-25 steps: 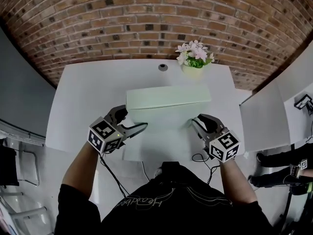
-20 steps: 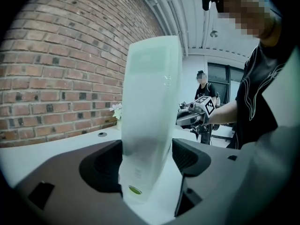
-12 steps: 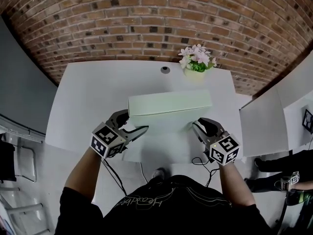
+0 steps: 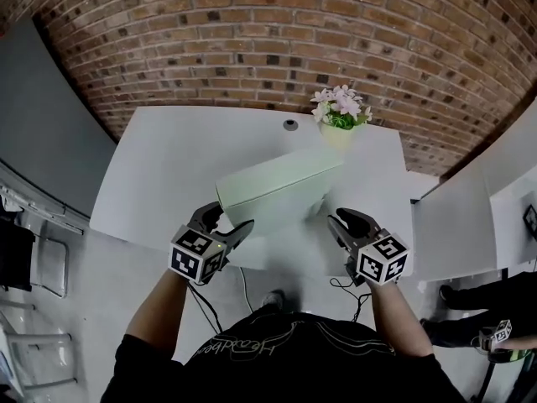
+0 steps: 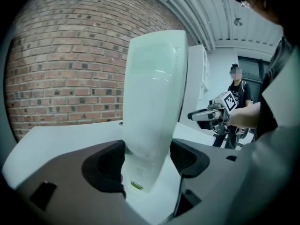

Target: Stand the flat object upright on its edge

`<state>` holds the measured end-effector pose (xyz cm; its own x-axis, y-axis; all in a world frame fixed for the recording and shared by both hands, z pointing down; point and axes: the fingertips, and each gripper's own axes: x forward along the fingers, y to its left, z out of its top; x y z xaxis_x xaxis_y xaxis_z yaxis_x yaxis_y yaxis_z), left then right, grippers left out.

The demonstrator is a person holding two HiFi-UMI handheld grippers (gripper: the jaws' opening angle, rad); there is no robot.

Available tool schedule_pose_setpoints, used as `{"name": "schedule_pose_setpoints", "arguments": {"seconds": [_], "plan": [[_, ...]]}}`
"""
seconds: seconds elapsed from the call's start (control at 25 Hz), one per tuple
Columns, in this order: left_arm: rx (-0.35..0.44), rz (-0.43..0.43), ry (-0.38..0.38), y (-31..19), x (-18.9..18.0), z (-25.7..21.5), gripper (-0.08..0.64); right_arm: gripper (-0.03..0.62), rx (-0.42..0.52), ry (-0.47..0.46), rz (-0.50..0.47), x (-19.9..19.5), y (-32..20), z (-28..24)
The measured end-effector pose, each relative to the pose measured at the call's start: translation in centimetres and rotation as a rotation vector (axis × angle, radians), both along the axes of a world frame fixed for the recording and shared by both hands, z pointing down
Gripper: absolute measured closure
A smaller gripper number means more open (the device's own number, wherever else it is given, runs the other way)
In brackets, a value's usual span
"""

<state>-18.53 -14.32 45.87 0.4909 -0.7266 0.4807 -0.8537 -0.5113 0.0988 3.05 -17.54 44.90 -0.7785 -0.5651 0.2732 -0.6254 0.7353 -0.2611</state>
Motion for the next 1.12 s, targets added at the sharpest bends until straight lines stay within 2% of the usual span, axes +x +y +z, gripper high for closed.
{"name": "schedule_pose_setpoints", "arguments": {"seconds": [0.2, 0.32, 0.44, 0.6, 0.88, 1.12], "plan": [[-0.019, -0.198, -0.011, 2.6, 0.0, 0.2, 0.253, 0.469, -0.113, -0.124, -0.044, -0.1, 3.1, -0.4], [-0.031, -0.302, -0.018, 4.1, 0.1, 0.3, 0.253, 0.508, -0.142, -0.171, -0.077, -0.4, 5.4, -0.9], [-0.028, -0.379, -0.037, 5.5, 0.6, 0.1, 0.253, 0.586, -0.149, -0.160, -0.116, 0.4, 7.8, -1.4], [-0.029, -0.451, -0.060, 6.8, 1.5, 0.0, 0.254, 0.586, -0.135, -0.147, -0.130, 2.7, 11.1, -2.0], [-0.071, -0.657, -0.031, 9.2, 2.5, 0.6, 0.255, 0.586, -0.134, -0.134, -0.119, 6.8, 16.6, -1.2], [-0.075, -0.740, -0.024, 10.5, 3.5, 0.3, 0.256, 0.586, -0.110, -0.129, -0.092, 9.3, 18.3, -2.1]]}}
